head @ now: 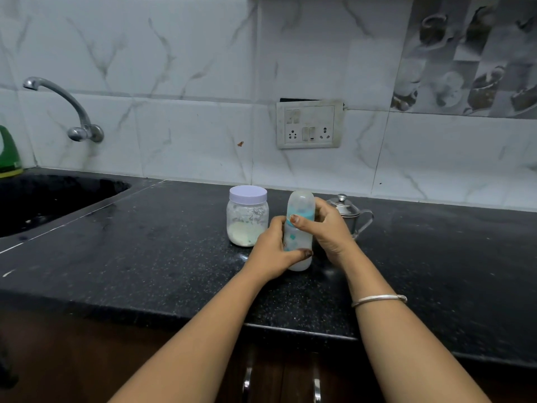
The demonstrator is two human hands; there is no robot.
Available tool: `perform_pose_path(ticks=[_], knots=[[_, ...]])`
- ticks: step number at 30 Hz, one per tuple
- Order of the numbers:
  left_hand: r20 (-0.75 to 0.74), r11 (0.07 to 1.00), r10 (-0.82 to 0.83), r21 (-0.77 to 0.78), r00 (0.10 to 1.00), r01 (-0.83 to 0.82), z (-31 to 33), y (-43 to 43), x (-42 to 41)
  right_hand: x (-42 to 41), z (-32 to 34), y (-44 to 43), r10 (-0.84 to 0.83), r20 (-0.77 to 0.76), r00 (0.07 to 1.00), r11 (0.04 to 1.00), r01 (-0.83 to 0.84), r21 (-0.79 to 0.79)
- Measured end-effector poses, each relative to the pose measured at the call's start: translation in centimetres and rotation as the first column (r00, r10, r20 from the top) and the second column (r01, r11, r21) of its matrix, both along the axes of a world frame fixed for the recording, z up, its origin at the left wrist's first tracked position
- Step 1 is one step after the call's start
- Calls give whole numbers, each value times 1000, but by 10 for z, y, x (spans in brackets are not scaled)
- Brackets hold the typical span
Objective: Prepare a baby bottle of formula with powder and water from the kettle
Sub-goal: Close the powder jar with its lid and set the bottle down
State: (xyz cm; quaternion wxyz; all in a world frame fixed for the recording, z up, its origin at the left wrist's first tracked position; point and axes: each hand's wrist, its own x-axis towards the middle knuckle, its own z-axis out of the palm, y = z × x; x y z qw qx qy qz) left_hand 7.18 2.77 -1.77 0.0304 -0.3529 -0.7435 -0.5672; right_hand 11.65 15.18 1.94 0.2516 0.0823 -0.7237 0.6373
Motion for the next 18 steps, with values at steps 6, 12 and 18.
perform_pose_path(ticks=[6,12,18], knots=[[-24,997,-47,-64,999,46,0,-4,-1,4,0,12,71,-7,997,959,-66,276],[-21,997,-52,-56,998,51,-2,-5,-1,6,2,9,20,3,1000,963,-20,269],[15,960,-24,279,1000,19,6,-13,7,8,13,1,31,11,999,866,-22,-499]])
